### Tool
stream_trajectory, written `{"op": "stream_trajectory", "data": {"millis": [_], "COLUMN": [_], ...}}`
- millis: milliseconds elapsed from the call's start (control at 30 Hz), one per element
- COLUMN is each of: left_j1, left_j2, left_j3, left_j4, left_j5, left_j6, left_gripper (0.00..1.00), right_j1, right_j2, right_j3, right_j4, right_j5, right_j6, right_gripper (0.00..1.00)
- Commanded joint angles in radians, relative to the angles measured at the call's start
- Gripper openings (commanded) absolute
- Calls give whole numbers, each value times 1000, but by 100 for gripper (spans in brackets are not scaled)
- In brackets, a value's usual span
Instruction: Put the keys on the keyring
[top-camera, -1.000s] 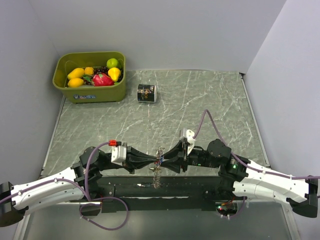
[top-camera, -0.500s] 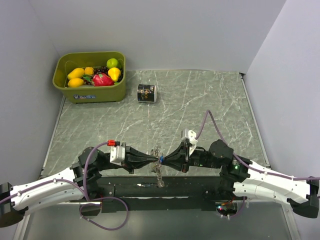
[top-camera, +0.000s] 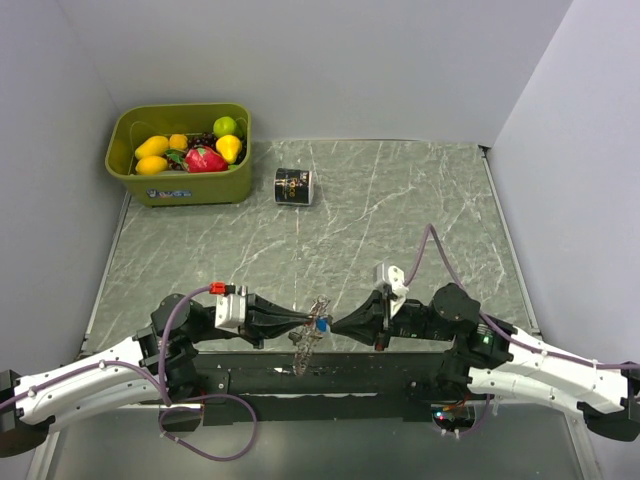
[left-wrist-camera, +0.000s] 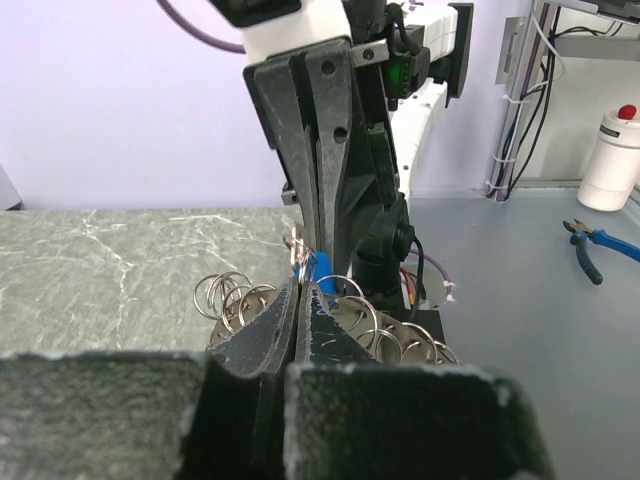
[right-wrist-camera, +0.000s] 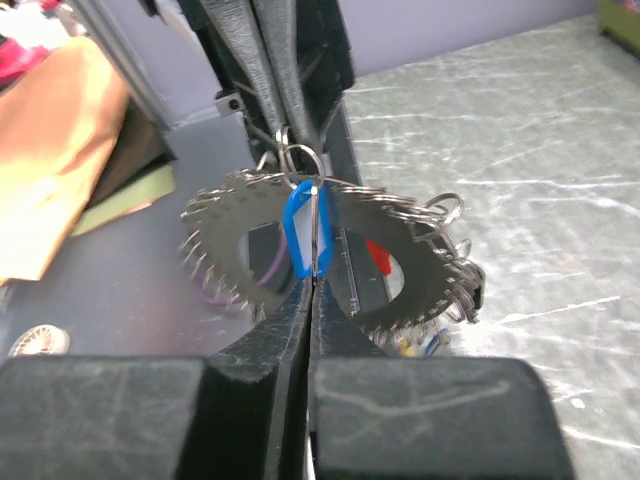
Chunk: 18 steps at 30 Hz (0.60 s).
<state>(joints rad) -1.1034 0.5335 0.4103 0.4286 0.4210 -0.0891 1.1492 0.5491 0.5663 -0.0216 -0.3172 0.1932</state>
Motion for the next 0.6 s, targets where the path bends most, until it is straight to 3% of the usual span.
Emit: {"op": "stream_trajectory", "data": {"millis": [0, 567], "left_j1": [-4, -4], "left_j2": [-13, -27], "left_j3": [59, 81], "left_j4": [49, 30], "left_j5": [13, 25], "left_j6": [12, 20], "left_gripper": [1, 1], "right_j1": [1, 1], "right_j2": [32, 112], "right_j3": [-35, -83], "right_j4": [44, 40], "right_j5": [-26, -48], "right_j6": [14, 19], "right_gripper": [0, 0]}}
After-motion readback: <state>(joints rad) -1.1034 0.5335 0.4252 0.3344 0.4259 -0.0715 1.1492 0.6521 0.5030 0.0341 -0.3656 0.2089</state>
